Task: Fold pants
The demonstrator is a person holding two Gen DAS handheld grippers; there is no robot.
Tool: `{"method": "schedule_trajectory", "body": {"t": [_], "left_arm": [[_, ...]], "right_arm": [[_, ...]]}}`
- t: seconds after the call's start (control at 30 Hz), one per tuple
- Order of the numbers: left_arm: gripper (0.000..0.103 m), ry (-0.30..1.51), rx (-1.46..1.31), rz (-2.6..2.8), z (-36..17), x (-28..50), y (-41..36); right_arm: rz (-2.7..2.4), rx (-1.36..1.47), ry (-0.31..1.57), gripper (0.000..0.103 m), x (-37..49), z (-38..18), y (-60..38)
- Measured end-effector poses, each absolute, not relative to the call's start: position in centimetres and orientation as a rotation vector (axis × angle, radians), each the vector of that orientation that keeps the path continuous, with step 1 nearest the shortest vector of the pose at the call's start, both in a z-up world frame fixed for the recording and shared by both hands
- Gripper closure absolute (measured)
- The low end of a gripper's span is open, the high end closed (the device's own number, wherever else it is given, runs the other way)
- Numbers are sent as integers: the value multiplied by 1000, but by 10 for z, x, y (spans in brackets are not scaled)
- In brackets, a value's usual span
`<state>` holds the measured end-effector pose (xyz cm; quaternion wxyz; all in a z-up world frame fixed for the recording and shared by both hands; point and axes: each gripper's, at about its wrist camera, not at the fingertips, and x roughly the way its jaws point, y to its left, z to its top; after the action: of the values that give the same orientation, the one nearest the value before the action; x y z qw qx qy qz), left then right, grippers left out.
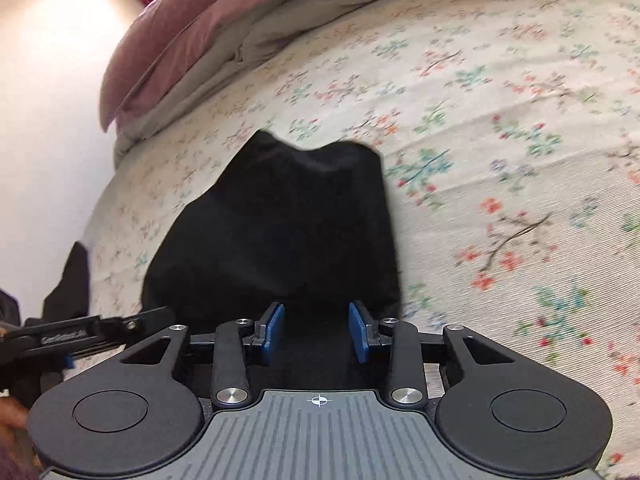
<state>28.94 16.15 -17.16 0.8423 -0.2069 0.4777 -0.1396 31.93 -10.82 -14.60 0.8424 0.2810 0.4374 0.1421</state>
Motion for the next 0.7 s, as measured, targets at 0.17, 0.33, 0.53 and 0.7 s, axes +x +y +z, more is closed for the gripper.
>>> {"method": "schedule_trajectory", "body": {"t": [0.17, 0.33, 0.53, 0.7], "left_arm": [[58, 969, -516, -263, -163, 284, 176], [29, 937, -542, -257, -157, 282, 184], [25, 950, -605, -268, -164, 285, 194], [11, 941, -535, -182, -164, 286, 202]], "right_arm": [[164, 562, 886, 58, 314, -140, -125], [145, 699, 878, 47, 297, -142, -150], [211, 799, 921, 45, 294, -155, -158], [257, 756, 932, 44, 300, -156, -144]]}}
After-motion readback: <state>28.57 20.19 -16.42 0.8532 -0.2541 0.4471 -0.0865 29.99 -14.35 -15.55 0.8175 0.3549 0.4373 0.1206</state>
